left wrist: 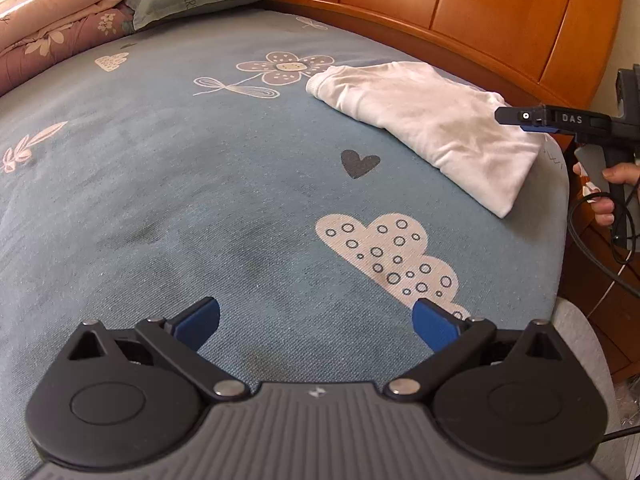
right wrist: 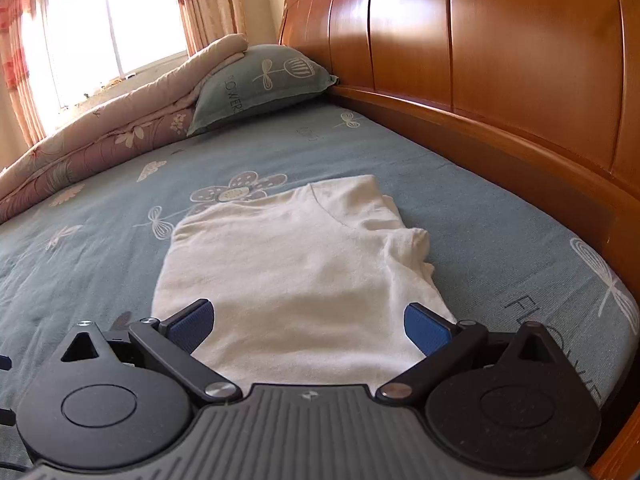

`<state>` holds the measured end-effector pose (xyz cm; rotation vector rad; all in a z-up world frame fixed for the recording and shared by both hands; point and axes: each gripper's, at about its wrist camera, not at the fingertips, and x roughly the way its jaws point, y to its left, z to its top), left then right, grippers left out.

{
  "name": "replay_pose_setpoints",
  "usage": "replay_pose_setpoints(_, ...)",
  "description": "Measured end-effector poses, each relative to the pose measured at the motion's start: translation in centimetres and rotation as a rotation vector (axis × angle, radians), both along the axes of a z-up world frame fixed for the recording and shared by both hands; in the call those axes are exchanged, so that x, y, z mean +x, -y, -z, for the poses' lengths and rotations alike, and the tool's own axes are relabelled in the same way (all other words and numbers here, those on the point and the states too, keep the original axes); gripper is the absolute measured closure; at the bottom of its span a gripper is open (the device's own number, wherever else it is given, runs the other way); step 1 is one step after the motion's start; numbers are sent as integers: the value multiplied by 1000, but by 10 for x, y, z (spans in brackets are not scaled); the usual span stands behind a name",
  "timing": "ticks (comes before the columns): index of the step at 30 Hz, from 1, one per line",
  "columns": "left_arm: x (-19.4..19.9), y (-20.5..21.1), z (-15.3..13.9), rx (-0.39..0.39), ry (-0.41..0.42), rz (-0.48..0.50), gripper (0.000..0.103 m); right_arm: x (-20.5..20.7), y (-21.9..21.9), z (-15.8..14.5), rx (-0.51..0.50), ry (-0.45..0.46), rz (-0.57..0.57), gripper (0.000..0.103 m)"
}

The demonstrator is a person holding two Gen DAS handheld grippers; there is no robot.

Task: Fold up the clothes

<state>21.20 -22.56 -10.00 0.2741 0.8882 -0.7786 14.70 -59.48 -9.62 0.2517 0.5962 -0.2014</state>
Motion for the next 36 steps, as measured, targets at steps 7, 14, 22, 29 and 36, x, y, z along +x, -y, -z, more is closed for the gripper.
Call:
replay_pose_setpoints(7, 4, 1, 3, 25, 12, -8, 1, 7, 5, -15, -4, 79, 18, 0)
replay_pose_setpoints(14, 7, 0, 1, 29, 39, -48, 1, 48, 16, 7, -40, 44, 26, 0)
replay_pose_setpoints(22, 19, -5, 3, 43, 81, -98, 1, 60, 0, -22, -66, 120, 3, 0)
replay_pose_setpoints(29, 11, -1, 1, 88, 161, -77, 1, 77, 13, 11, -69, 19, 46, 0)
replay_pose_setpoints(36, 6, 3, -2, 108, 205, -68, 1, 81, -1, -14, -36, 45, 40, 0)
